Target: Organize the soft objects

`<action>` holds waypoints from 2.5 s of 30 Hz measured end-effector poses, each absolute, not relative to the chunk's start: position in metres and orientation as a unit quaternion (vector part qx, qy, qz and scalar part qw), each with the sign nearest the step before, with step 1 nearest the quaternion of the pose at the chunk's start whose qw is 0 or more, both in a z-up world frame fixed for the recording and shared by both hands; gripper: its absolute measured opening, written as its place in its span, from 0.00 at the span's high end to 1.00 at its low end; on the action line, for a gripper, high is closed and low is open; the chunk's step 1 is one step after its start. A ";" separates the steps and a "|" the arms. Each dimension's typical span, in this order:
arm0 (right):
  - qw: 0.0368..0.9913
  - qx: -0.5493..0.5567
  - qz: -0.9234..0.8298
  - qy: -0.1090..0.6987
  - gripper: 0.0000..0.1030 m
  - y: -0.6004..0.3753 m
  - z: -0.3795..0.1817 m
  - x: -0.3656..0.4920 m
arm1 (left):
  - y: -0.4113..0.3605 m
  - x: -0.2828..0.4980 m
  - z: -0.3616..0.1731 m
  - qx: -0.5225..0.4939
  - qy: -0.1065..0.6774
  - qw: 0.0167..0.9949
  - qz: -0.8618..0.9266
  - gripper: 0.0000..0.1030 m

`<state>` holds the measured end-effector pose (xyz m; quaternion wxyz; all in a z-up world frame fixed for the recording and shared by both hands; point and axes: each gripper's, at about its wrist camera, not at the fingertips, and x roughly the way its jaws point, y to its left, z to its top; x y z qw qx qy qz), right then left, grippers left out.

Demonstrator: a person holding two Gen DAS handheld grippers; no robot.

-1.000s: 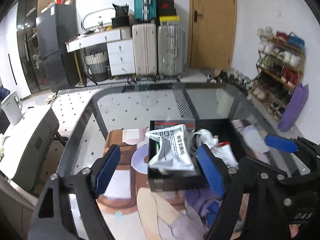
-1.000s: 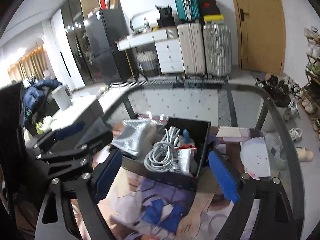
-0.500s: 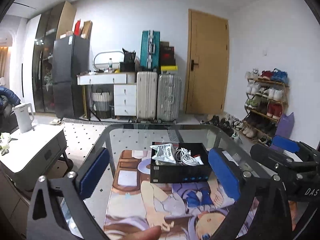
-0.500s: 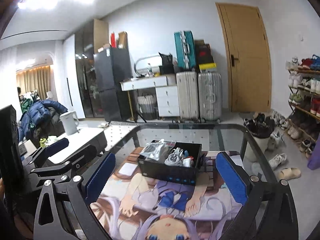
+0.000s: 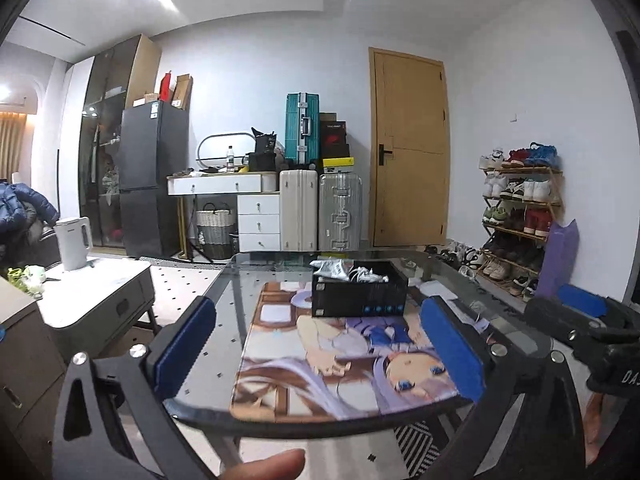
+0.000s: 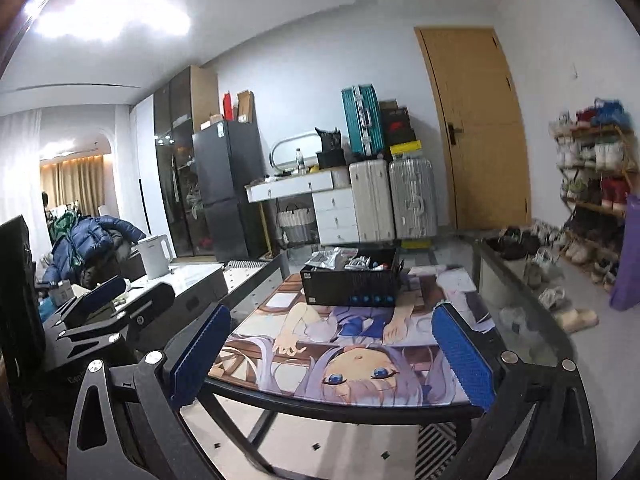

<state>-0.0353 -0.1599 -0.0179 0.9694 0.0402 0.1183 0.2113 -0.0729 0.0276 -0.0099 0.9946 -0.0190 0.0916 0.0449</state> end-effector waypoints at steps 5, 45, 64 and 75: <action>0.968 0.027 0.218 0.119 0.01 -0.155 -0.026 -0.052 | 0.026 -0.083 -0.015 -0.018 0.093 0.994 0.048 0.00; 0.967 0.053 0.218 0.122 0.01 -0.161 -0.025 -0.048 | 0.015 -0.091 -0.020 -0.003 0.095 0.995 0.041 0.00; 0.965 0.048 0.222 0.130 0.01 -0.158 -0.028 -0.049 | 0.021 -0.087 -0.019 -0.008 0.109 0.993 0.035 0.00; 0.965 0.047 0.222 0.131 0.01 -0.158 -0.028 -0.048 | 0.021 -0.086 -0.020 -0.005 0.109 0.993 0.034 0.00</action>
